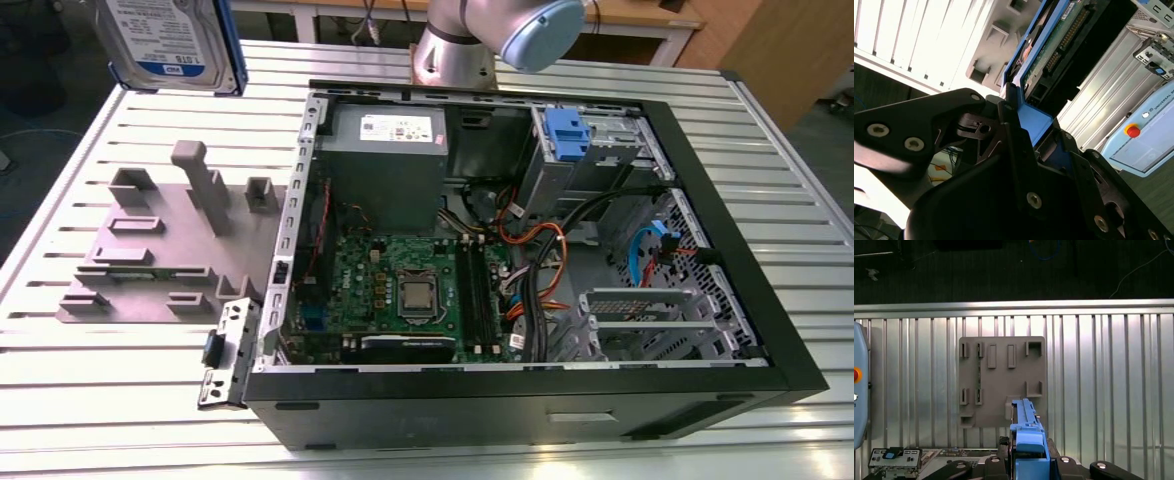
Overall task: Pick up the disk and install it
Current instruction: 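Pick up the disk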
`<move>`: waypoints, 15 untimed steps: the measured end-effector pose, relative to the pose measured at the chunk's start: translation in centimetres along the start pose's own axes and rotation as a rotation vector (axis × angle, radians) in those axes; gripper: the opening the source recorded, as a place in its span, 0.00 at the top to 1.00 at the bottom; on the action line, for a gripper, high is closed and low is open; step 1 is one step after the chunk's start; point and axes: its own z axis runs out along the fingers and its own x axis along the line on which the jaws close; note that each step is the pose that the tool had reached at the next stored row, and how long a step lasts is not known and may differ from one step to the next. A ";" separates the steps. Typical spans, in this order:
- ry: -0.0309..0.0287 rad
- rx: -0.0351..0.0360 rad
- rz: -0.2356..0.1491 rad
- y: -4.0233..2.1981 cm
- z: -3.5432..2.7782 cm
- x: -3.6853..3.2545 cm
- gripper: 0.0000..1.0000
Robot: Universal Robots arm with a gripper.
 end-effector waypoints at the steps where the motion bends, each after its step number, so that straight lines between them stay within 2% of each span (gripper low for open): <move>1: 0.0000 0.0000 0.000 0.00 0.00 0.00 0.64; 4: 0.0000 -0.0001 0.000 -0.02 0.00 0.01 0.64; 9: 0.0000 -0.0001 0.000 -0.45 0.00 0.07 0.64; 15: 0.0001 -0.0001 0.000 -0.52 0.03 1.10 0.64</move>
